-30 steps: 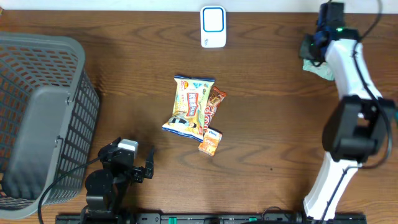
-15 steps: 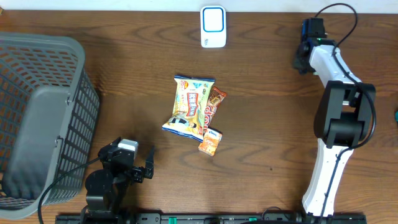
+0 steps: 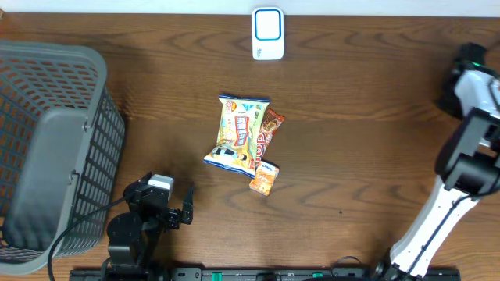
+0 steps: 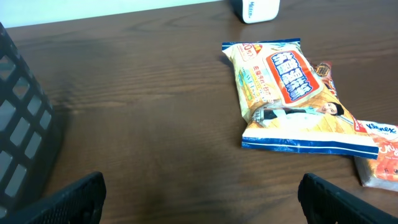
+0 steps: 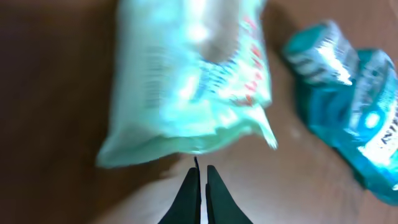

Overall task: Scan the item barcode
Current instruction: 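Move wipes pack to right edge and release it, then reach right gripper to orange tissue pack and grasp it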

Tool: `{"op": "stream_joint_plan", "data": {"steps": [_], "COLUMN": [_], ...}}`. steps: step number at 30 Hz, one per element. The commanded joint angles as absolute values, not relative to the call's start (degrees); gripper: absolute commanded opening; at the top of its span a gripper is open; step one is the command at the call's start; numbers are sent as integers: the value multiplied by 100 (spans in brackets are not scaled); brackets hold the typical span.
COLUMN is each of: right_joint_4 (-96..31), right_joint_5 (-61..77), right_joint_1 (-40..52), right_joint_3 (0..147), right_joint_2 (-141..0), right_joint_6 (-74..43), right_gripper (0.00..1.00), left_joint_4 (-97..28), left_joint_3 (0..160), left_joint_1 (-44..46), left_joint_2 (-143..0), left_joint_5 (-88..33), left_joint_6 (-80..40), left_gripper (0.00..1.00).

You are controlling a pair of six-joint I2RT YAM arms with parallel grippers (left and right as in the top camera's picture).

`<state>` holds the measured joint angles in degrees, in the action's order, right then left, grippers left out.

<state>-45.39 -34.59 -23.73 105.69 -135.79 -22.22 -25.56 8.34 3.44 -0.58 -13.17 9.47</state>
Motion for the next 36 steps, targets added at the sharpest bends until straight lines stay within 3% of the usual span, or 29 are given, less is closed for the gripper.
{"op": "stream_joint_plan", "data": {"steps": [1, 5, 10, 15, 17, 21, 22, 28, 29, 31, 33, 34, 36], "right_joint_4": [-4746, -5072, -5290, -5601, -5833, -6171, -6237, -6733, -6871, -6997, -7188, -7288, -7369], "right_joint_5": [-3114, -1855, 976, 2486, 2502, 2318, 2322, 2281, 2279, 2265, 2259, 2257, 2255], "right_joint_1": [-2567, -2585, -2392, -1903, -1564, -676, -478, 882, 1284, 1667, 2008, 2189, 2456], "right_joint_3": [10615, 10694, 10694, 10691, 10691, 10589, 10551, 10230, 10112, 10031, 10031, 10031, 10005], "right_joint_2": [-13454, -12892, -11915, -11257, -11179, -11268, -11316, -11671, -11721, -11732, -11732, -11732, -11732], "right_joint_6": [-2397, -2397, -2399, -2401, -2392, -2307, -2309, -2143, -1981, -1710, -1332, -1013, -307], "right_gripper": [1, 1, 2, 17, 22, 45, 46, 40, 33, 29, 30, 35, 66], "left_joint_4": [-2676, -2676, -2676, -2676, -2676, -2676, -2676, -2676, -2676, -2676, -2676, -2676, -2676], "left_joint_3": [762, 762, 762, 762, 762, 762, 762, 762, 762, 762, 762, 762, 762], "left_joint_1": [357, 357, 357, 357, 357, 357, 357, 357, 357, 357, 357, 357, 357], "left_joint_2": [-27, -27, -27, -27, -27, -27, -27, -27, -27, -27, -27, -27, -27], "left_joint_5": [-1299, -1299, -1299, -1299, -1297, -1299, -1299, -1299, -1297, -1299, -1299, -1299, -1299], "left_joint_6": [1028, 1028, 1028, 1028, 1028, 1028, 1028, 1028, 1028, 1026, 1028, 1028, 1028], "left_gripper": [98, 98, 98, 98, 99, 98, 98, 98, 98, 98, 98, 98, 98]}}
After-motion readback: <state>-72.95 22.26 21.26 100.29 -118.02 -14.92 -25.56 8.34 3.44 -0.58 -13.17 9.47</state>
